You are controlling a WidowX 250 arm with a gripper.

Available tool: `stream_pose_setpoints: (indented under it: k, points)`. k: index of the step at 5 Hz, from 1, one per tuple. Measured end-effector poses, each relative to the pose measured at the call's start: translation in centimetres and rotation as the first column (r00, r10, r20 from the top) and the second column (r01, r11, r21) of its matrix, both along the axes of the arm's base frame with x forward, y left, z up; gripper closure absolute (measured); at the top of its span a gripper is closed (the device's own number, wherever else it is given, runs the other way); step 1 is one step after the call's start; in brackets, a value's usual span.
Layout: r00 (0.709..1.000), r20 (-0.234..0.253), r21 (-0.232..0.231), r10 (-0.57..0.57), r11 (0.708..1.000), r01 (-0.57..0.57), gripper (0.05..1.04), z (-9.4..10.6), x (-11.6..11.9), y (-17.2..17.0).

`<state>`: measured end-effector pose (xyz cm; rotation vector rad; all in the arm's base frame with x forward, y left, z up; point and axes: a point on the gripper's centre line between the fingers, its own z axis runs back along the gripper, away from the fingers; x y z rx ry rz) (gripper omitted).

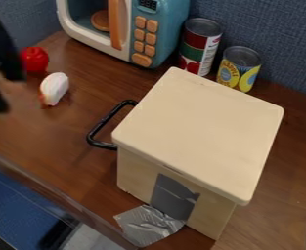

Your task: Close the drawer

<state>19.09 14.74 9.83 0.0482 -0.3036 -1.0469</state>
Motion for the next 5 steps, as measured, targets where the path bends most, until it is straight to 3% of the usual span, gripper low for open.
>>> stream_pose_setpoints:
  k: [1,2,3,4,5]
  points:
    - [0.962,-0.123,0.032,0.244,0.970,-0.242,0.084,0.3,-2.2,4.6]
    - [0.874,-0.217,-0.046,0.436,0.889,-0.455,0.085,0.8,-3.3,4.2]
    - [0.854,-0.252,-0.137,0.456,0.857,-0.497,0.085,2.4,-3.4,3.4]
    - [0.886,-0.184,-0.195,0.427,0.867,-0.458,0.085,4.9,-3.3,3.1]
    - [0.933,-0.080,-0.200,0.350,0.911,-0.359,0.085,5.9,-2.8,2.4]
